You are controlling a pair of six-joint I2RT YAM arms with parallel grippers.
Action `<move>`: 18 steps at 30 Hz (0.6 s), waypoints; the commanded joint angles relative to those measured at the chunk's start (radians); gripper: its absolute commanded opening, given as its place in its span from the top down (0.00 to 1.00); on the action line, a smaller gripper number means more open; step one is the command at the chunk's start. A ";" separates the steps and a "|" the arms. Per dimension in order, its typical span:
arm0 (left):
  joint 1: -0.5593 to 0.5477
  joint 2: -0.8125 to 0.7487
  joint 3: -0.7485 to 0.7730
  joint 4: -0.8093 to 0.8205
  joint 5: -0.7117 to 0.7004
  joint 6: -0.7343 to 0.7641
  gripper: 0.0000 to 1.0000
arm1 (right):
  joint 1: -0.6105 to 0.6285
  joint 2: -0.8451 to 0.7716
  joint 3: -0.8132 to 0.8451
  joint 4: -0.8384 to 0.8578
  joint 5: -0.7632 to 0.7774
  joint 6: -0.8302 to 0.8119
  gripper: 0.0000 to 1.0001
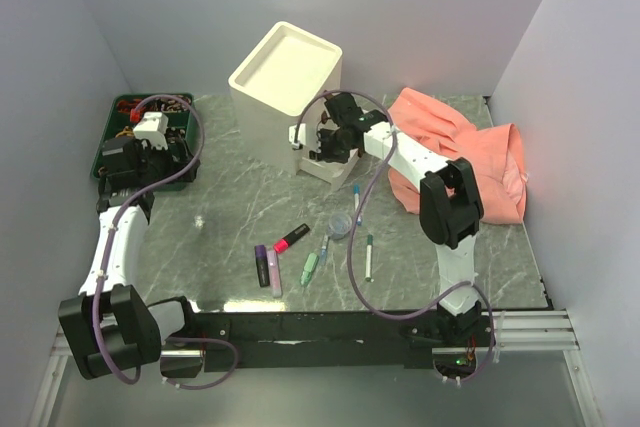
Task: Sort the stationery into containers
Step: Place the stationery in the drawer.
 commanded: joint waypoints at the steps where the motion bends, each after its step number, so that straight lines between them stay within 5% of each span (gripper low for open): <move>1: 0.004 0.016 0.052 0.032 -0.003 -0.004 0.16 | -0.011 0.014 0.052 0.094 0.045 0.052 0.67; 6: 0.005 0.013 0.048 0.016 0.004 0.001 0.15 | -0.013 -0.043 -0.012 0.140 0.041 0.100 0.36; 13: 0.004 -0.033 0.040 0.007 0.013 -0.008 0.15 | -0.005 -0.196 -0.070 0.006 -0.148 0.144 0.37; 18: 0.004 -0.094 0.023 -0.027 0.005 -0.005 0.14 | 0.131 -0.321 -0.181 -0.187 -0.274 0.013 0.41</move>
